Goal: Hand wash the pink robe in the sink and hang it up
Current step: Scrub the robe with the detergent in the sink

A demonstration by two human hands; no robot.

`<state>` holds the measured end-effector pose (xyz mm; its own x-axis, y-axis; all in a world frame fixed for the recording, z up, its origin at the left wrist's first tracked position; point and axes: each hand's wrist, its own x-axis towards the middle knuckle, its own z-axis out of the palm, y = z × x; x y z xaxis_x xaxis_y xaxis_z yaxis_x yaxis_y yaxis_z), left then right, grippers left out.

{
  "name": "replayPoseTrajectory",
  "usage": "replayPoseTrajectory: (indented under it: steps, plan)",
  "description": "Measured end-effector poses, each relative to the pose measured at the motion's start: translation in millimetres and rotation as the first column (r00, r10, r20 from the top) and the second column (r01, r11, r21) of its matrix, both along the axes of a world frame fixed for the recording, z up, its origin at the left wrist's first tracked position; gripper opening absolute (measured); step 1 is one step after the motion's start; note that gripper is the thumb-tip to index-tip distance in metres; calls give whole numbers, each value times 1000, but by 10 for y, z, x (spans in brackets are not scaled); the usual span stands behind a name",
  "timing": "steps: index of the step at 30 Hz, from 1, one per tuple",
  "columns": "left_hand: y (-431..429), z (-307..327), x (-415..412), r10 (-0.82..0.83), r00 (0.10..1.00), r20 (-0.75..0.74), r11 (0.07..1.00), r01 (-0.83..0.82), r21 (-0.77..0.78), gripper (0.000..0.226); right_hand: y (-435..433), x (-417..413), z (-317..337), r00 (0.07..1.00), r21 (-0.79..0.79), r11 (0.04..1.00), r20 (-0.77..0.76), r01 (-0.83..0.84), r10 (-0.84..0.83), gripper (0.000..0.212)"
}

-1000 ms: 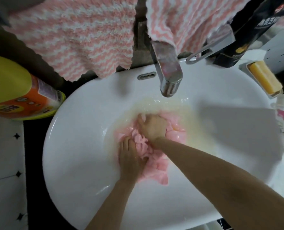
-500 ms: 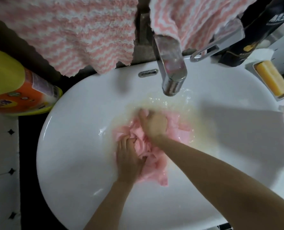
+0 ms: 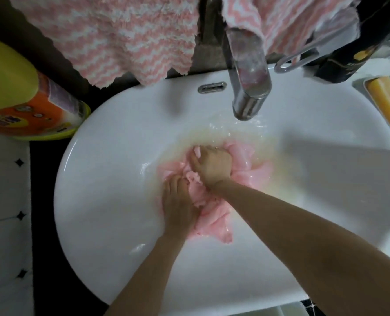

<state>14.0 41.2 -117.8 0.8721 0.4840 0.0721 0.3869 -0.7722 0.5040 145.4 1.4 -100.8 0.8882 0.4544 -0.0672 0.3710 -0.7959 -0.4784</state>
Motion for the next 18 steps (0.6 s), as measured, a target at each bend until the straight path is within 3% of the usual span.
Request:
replayPoseTrajectory:
  steps: [2, 3, 5, 8, 10, 12, 15, 18]
  plan:
    - [-8, 60, 16, 22, 1000, 22, 998, -21, -60, 48, 12, 106, 117, 960, 20, 975, -185, 220, -212, 45]
    - [-7, 56, 13, 32, 999, 35, 996, -29, -83, 50, -54, 101, 172, 940, 123, 954, -243, 274, -239, 45]
    - [4, 5, -18, 15, 1000, 14, 994, -13, -108, 54, -306, -42, 250, 996, 304, 951, -73, 63, -43, 44]
    - [20, -67, -20, -4, 1000, 4, 997, 5, -83, 41, -632, -386, 83, 919, 160, 913, 196, -375, 343, 35]
    - [-8, -59, -10, -7, 1000, 17, 1000, 7, -4, 26, -622, -350, -85, 874, 64, 891, 234, -450, 425, 30]
    - [5, -15, 24, -17, 1000, 10, 999, 17, 32, 35, -471, -161, -157, 888, 66, 901, 215, -429, 407, 30]
    - [27, 42, 38, -16, 998, -60, 1000, 17, 17, 54, -208, 21, -66, 923, -14, 931, 124, -365, 364, 34]
    - [40, 188, -65, -41, 992, -118, 999, 40, -8, 66, -162, 223, 113, 957, -10, 973, -181, -232, 227, 39]
